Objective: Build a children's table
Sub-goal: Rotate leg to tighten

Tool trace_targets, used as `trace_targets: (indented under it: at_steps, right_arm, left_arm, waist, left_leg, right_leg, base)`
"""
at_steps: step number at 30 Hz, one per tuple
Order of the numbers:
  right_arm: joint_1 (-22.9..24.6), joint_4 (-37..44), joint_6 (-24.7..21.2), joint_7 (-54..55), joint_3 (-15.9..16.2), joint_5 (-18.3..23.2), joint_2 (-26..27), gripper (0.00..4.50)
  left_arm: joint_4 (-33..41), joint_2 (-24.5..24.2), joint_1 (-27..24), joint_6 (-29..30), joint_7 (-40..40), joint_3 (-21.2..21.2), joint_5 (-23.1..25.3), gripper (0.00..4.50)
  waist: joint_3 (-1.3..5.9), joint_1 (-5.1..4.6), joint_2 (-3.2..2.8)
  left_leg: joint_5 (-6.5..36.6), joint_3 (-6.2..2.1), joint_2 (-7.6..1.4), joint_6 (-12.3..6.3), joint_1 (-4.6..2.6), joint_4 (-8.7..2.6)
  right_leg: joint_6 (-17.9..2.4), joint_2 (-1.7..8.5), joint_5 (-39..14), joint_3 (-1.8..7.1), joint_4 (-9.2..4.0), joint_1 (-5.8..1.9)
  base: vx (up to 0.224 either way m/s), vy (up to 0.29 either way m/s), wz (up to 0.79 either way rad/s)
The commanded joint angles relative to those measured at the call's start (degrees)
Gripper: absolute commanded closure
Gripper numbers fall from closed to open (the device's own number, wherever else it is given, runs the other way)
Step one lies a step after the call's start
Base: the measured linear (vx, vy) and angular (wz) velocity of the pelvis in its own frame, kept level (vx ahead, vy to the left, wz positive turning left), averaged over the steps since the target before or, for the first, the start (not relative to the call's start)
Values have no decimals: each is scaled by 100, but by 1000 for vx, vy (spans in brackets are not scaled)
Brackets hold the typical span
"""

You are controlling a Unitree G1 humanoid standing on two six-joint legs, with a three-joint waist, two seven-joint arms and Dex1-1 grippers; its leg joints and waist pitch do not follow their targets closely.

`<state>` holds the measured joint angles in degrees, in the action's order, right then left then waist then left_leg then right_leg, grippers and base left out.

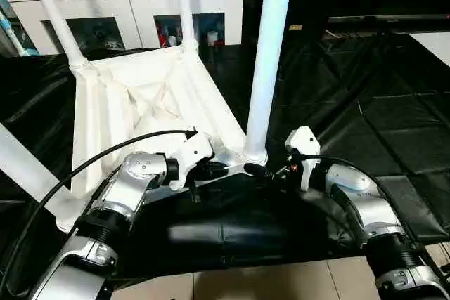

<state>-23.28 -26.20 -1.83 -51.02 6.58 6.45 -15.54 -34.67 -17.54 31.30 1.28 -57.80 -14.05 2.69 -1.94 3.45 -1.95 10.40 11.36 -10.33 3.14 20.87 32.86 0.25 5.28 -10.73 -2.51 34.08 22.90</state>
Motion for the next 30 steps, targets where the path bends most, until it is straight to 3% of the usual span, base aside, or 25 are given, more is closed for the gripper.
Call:
trace_targets:
  at_steps: [1, 30]
  right_arm:
    - [44, 0, -72, -99, 229, -51, 47, 64]
    - [44, 0, -72, -99, 229, -51, 47, 64]
  left_arm:
    - [-198, 38, -180, 49, -23, -184, 84, 450]
    - [-198, 38, -180, 49, -23, -184, 84, 450]
  waist:
    - [324, 42, 79]
    - [332, 42, 81]
  left_leg:
    - [970, -107, -257, -575, -24, -316]
    - [904, -106, -255, -606, -25, -304]
  right_leg:
    - [-1512, 288, -478, 173, -314, -283]
    - [-1540, 281, -356, 170, -295, -286]
  base:
    - [0, 0, 0]
    - [0, 0, 0]
